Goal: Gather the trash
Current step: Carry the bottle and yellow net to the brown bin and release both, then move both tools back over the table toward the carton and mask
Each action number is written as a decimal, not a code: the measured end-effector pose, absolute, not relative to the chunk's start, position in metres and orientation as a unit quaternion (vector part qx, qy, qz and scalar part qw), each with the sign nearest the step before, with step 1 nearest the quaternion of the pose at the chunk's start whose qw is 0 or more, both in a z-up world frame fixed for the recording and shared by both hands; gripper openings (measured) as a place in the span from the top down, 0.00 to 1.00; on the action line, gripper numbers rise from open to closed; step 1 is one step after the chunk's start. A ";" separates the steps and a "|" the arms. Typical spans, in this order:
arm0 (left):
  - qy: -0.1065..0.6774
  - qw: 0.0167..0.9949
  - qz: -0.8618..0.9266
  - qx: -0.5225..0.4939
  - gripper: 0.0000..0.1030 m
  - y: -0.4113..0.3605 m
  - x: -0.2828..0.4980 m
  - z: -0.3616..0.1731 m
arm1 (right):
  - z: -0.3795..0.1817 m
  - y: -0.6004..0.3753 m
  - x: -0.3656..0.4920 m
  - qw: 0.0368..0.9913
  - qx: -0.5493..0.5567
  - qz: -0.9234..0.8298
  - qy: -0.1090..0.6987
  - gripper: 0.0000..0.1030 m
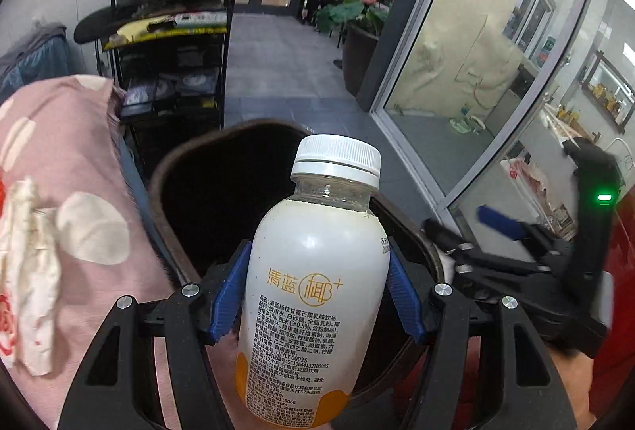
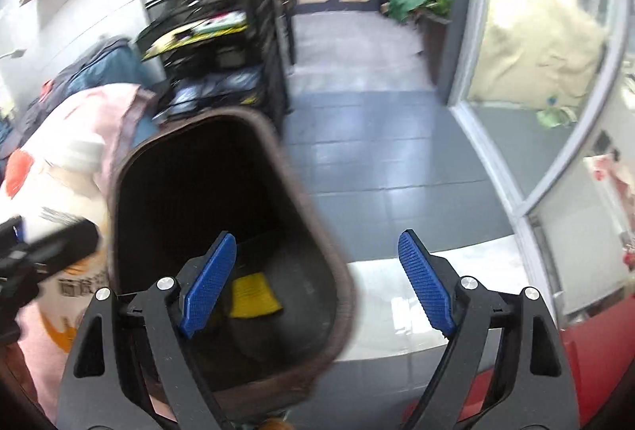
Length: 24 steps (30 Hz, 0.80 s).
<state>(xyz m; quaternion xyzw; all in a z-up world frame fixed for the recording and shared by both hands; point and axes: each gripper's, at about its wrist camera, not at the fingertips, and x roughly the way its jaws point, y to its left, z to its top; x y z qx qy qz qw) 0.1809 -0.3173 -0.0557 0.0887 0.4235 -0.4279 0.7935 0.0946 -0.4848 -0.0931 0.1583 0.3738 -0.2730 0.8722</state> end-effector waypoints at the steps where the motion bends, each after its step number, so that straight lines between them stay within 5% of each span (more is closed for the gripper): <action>1: 0.430 0.792 -0.423 0.095 0.38 -0.322 0.182 -0.060 | -0.091 -0.491 0.089 0.871 0.162 -0.282 0.369 0.19; 18: 0.532 0.743 -0.375 0.158 0.37 -0.376 0.197 -0.122 | -0.069 -0.506 0.047 0.883 0.191 -0.290 0.315 0.19; 24: 0.518 0.755 -0.367 0.165 0.25 -0.369 0.191 -0.115 | -0.058 -0.497 0.049 0.892 0.189 -0.280 0.300 0.19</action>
